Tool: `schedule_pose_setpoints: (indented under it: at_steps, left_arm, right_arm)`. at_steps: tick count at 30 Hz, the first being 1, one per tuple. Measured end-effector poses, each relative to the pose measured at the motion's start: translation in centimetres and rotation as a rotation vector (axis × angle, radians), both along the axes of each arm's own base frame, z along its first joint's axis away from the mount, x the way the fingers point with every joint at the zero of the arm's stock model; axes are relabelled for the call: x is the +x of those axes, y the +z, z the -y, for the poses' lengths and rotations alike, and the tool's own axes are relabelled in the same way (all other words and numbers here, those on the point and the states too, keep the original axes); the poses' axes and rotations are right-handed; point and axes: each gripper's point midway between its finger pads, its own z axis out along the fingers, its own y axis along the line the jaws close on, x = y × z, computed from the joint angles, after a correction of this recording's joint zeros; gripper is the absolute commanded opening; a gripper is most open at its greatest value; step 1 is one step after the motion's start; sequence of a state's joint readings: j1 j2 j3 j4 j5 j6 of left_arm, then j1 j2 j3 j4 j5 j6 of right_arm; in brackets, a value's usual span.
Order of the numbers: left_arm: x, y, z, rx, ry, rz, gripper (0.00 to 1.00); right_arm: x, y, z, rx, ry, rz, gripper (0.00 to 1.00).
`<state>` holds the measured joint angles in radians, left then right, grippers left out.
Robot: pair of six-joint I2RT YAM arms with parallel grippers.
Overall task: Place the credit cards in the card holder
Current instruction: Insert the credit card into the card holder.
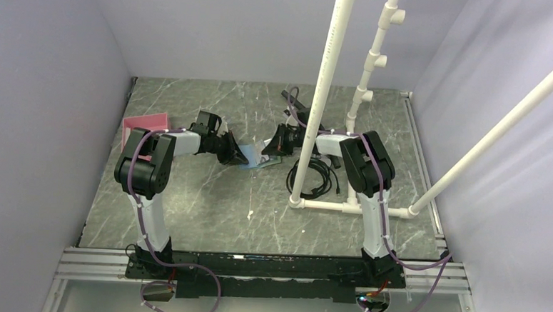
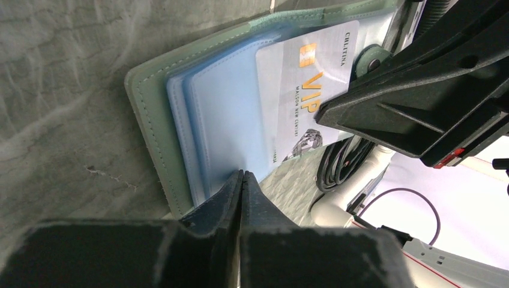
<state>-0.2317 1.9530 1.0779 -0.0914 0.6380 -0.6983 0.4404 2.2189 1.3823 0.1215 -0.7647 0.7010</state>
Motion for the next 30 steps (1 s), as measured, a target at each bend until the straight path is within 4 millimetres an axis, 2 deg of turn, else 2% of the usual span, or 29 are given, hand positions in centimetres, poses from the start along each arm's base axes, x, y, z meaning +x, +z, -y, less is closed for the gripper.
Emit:
schedule_pose_setpoints:
  at_steps: [2,3,6,9,13,18,24,27,30]
  left_arm:
    - [0.0,0.0,-0.1,0.005,0.005,0.0,0.19]
    - [0.1,0.2,-0.1,0.006,0.007,0.003,0.2]
    - [0.1,0.7,-0.5,0.034,0.024,0.013,0.13]
    - [0.5,1.2,-1.3,0.073,0.054,0.03,0.1]
    - [0.8,0.6,-2.3,0.122,0.09,0.029,0.01]
    - [1.0,-0.1,-2.7,0.134,0.104,0.017,0.0]
    - [1.1,-0.1,-2.4,0.127,0.102,0.02,0.0]
    - [1.1,-0.1,-2.3,0.126,0.099,0.023,0.0]
    - [1.1,-0.1,-2.3,0.126,0.098,0.024,0.0]
  right_arm:
    - [-0.2,-0.3,0.0,0.001,-0.003,0.0,0.02]
    - [-0.2,-0.3,0.1,0.0,-0.004,0.0,0.03]
    - [-0.3,-0.5,0.2,-0.015,-0.005,0.004,0.13]
    - [-0.5,-1.0,0.5,-0.064,-0.003,0.016,0.24]
    - [-0.6,-0.8,0.6,-0.124,0.015,0.045,0.32]
    - [-1.0,-0.7,0.4,-0.204,0.047,0.105,0.29]
    - [-1.7,-0.7,-0.7,-0.224,0.102,0.149,0.17]
    - [-2.0,-0.4,-2.0,-0.197,0.137,0.157,0.22]
    - [-2.2,-0.3,-2.2,-0.181,0.149,0.155,0.27]
